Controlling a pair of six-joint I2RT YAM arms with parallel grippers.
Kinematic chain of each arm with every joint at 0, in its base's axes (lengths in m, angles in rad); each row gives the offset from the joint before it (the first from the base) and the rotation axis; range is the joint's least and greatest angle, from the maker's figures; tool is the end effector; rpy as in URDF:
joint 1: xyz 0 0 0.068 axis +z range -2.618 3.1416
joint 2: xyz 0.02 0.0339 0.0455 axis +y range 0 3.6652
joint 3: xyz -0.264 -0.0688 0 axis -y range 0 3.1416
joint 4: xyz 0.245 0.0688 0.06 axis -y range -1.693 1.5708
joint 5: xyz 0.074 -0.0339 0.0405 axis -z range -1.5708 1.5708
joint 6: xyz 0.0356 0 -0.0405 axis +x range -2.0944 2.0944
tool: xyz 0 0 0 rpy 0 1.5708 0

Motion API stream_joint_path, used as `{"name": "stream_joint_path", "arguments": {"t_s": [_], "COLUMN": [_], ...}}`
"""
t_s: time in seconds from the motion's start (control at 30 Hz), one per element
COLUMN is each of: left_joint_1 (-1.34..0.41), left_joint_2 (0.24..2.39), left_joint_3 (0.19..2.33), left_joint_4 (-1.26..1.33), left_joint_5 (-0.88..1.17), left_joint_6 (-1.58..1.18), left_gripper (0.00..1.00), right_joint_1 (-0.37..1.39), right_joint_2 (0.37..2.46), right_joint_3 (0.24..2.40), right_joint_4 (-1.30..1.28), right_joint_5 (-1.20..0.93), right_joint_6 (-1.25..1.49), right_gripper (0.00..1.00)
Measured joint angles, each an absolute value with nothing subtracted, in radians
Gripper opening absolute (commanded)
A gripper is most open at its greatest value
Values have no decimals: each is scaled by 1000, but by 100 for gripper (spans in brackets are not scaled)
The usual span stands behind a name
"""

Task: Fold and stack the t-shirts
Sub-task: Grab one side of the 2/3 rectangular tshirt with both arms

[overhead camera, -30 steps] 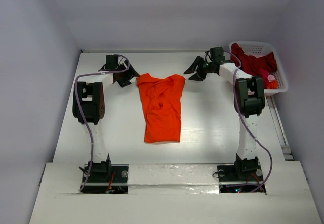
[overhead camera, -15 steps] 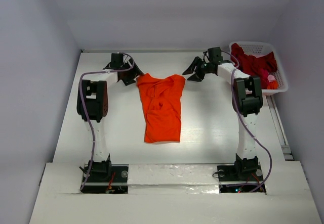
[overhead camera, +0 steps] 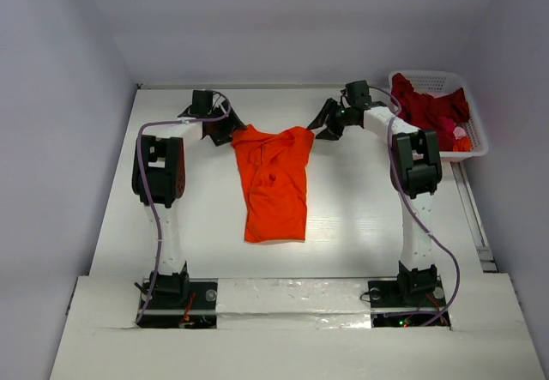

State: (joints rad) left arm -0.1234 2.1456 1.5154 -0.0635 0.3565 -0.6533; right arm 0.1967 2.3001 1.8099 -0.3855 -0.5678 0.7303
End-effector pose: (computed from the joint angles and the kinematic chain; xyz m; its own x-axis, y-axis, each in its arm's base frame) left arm 0.4742 -0.0713 0.1705 -0.7358 -0.4827 -0.4749 -0.0826 0.7601 -0.6445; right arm 0.4934 0.1178 0.1681 -0.8964 0.3949 -0.2016 0.1281 0.6659 0.7349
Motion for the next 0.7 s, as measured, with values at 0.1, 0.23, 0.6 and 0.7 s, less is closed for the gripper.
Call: {"name": "stream_joint_path", "arguments": {"t_s": [0.1, 0.23, 0.6, 0.7], "left_joint_1": [-123, -123, -123, -122], "left_joint_2": [2146, 2145, 2135, 2119], "left_joint_3": [1524, 1534, 1539, 1528], "left_joint_4": [-81, -106, -143, -131], "left_joint_5": [344, 324, 282, 280], "left_joint_6": [-653, -652, -645, -648], "left_gripper": [62, 62, 62, 62], "right_joint_1": [210, 218, 224, 226], "right_joint_2": [2301, 2301, 2301, 2301], "right_joint_3": [1811, 1811, 1811, 1811], "right_joint_4": [-395, -403, -403, -403], "right_joint_5": [-547, -534, -530, -530], "right_joint_6": [730, 731, 735, 735], "right_gripper": [56, 55, 55, 55]}}
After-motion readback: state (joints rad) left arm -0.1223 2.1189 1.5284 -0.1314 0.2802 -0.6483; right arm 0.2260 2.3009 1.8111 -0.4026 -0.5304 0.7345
